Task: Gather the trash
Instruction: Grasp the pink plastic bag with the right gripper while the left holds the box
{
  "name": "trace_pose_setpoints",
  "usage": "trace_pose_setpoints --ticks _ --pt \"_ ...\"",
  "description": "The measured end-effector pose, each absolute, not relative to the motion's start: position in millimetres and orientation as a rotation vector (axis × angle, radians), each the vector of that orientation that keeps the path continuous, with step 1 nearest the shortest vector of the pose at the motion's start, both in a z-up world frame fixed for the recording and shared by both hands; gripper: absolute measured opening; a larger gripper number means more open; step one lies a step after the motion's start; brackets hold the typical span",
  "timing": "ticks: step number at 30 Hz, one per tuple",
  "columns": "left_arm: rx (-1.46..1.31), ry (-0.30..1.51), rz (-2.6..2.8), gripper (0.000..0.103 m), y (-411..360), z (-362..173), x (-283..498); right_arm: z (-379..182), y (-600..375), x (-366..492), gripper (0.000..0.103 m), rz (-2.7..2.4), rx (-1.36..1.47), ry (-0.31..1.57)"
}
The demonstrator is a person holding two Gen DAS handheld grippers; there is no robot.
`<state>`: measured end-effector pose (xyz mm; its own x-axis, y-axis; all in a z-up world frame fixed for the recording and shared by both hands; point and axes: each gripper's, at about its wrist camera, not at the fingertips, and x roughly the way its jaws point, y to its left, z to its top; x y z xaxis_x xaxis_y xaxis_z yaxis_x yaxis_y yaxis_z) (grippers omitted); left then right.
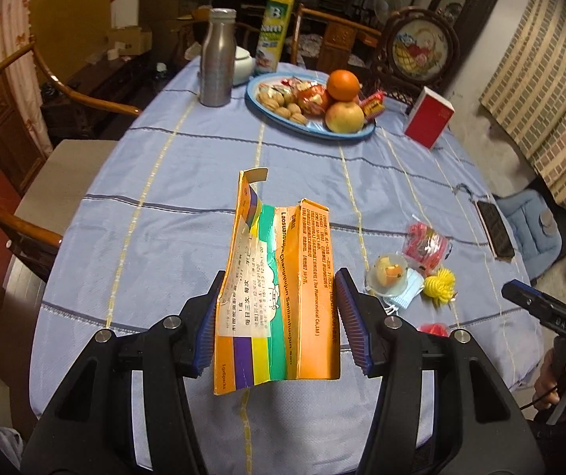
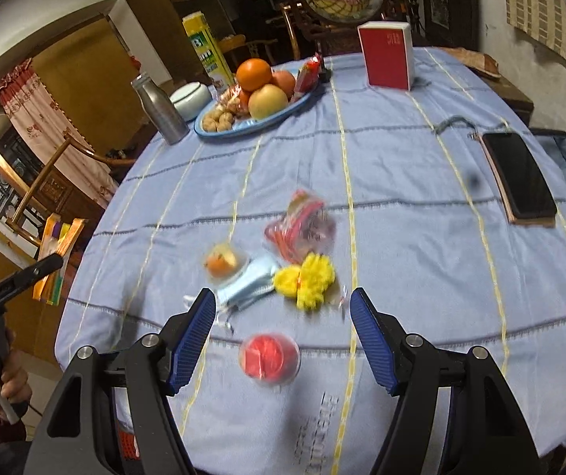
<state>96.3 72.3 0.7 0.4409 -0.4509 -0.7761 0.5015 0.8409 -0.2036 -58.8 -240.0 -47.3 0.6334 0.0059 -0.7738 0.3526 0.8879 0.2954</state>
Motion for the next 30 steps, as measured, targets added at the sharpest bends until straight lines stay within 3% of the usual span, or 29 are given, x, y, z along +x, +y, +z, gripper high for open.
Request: trace_pose_setpoints --ticks 30 --pt "-0.064 0.952 -0.217 0.054 120.6 19.5 23.6 -92.2 -283.3 9.2 0.074 -0.044 0.441 0.94"
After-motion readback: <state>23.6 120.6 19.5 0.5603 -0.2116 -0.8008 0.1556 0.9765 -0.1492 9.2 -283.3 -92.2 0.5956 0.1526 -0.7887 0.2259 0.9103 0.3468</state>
